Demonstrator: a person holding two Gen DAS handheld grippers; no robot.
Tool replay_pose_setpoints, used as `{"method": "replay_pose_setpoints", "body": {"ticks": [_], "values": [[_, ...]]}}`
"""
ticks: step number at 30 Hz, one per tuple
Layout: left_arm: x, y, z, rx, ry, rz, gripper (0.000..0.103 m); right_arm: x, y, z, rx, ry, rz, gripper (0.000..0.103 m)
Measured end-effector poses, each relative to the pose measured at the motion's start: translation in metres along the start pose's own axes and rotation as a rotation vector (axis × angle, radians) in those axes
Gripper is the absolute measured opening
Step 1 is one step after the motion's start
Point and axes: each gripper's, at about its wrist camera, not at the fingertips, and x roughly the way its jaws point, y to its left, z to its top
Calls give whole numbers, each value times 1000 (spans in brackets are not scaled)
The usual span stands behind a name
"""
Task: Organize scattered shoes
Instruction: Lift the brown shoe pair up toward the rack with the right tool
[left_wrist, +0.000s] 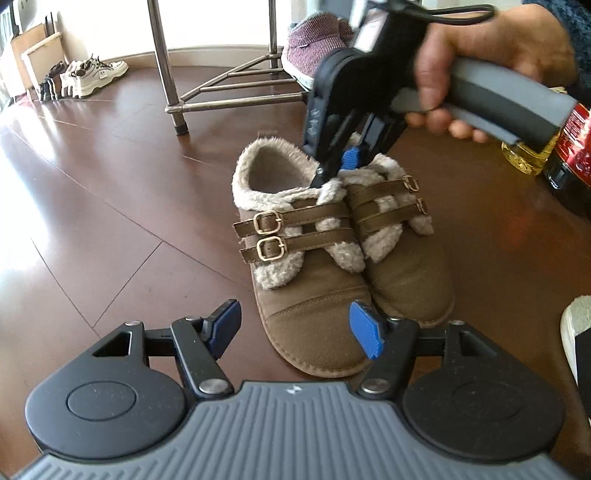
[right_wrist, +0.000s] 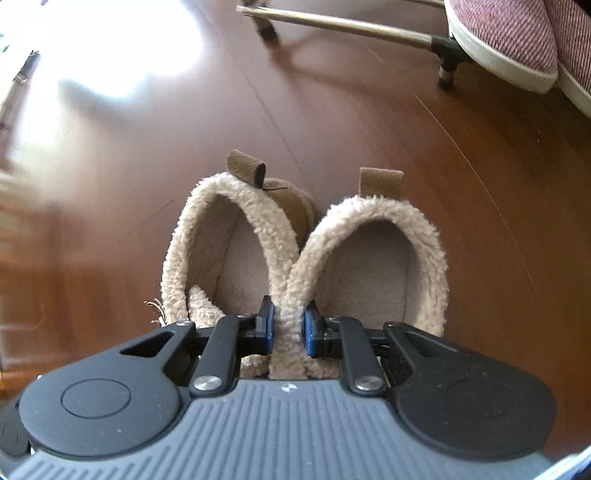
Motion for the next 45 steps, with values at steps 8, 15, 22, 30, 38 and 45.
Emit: {"method": "replay_pose_setpoints", "body": {"ticks": [8, 15, 22, 30, 38, 45], "values": [[6, -4, -4, -10, 21, -4, 68, 28, -1, 11, 14, 34, -114, 40], [9, -4, -15, -35, 30, -21, 68, 33, -1, 10, 33, 14, -115, 42], [8, -5, -15, -38, 14, -28, 68, 27, 20, 1, -44, -70, -143, 16], [-1, -1, -13, -48, -3, -1, 68, -7, 11, -12, -57, -199, -51, 14], [2, 3, 15, -44, -63, 61, 68, -47, 15, -6, -95, -360, -11, 13], [15, 17, 52, -55, -115, 121, 68, -9, -34, 57, -31, -460, 45, 13]]}}
